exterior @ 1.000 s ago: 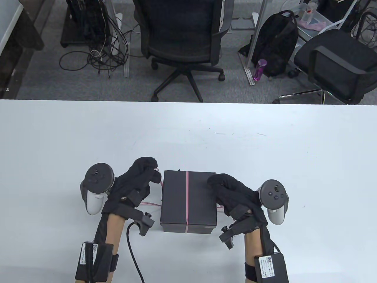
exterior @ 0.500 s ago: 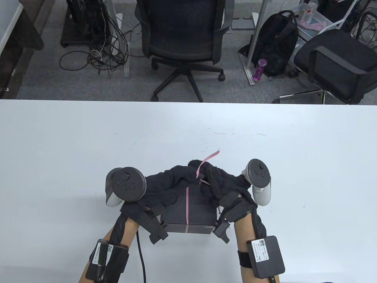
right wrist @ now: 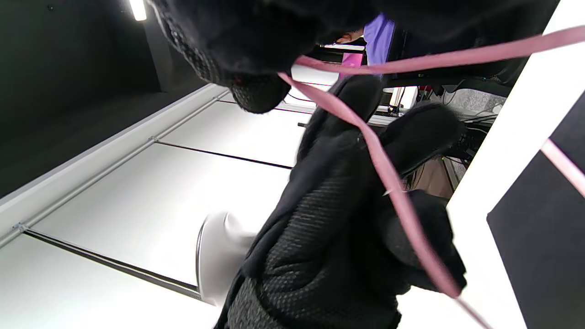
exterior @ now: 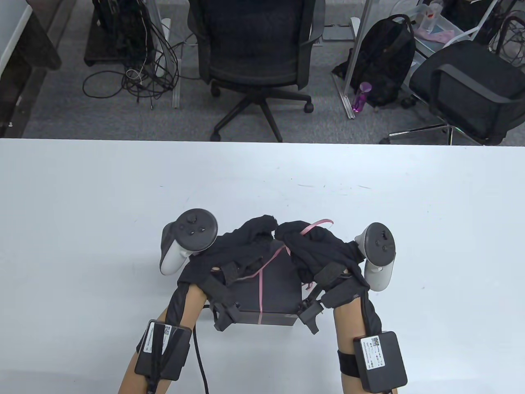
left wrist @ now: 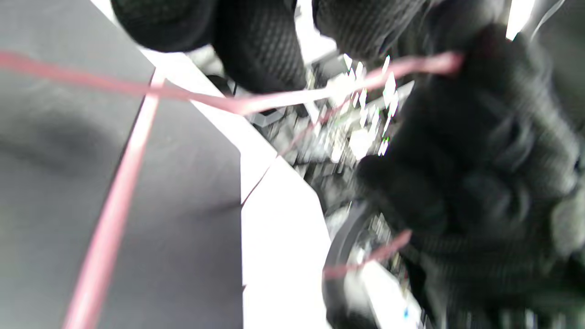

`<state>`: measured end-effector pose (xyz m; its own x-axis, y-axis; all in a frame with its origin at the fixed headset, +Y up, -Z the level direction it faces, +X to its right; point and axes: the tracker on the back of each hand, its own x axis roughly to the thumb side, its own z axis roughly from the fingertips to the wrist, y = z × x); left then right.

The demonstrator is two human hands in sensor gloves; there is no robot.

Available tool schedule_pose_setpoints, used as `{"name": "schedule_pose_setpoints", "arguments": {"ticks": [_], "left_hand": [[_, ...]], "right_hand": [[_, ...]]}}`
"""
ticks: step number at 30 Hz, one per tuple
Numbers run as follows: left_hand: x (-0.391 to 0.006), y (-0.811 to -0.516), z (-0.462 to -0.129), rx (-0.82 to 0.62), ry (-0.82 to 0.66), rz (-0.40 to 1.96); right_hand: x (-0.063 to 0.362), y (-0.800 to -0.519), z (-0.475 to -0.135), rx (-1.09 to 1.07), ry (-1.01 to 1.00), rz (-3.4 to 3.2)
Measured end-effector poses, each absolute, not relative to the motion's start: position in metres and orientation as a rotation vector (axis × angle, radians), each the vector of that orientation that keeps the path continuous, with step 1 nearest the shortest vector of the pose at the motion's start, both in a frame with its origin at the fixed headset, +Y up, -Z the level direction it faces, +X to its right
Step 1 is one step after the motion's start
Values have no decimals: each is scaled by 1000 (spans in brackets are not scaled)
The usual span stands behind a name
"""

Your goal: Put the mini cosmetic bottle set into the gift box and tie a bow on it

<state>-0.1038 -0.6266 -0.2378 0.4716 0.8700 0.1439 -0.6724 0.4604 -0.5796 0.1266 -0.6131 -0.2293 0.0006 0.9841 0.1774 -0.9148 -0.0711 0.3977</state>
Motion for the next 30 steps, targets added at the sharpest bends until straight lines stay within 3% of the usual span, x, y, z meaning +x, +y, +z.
{"name": "schedule_pose_setpoints", "arguments": {"ticks": [2, 10, 20, 22, 30], "left_hand": [[-94, -626, -244, -609, -493, 909], [-63, -624, -248, -642, -552, 751], [-102, -627, -235, -449, -464, 938], [-113, -624, -230, -348, -423, 992], [-137, -598, -203, -92, -366, 826]], "right_hand": [[125, -610, -228, 462, 173, 1598], [118, -600, -222, 498, 143, 1717], [125, -609, -218, 465, 137, 1701], [122, -614, -217, 456, 142, 1678], [117, -615, -215, 389, 79, 1755]]}}
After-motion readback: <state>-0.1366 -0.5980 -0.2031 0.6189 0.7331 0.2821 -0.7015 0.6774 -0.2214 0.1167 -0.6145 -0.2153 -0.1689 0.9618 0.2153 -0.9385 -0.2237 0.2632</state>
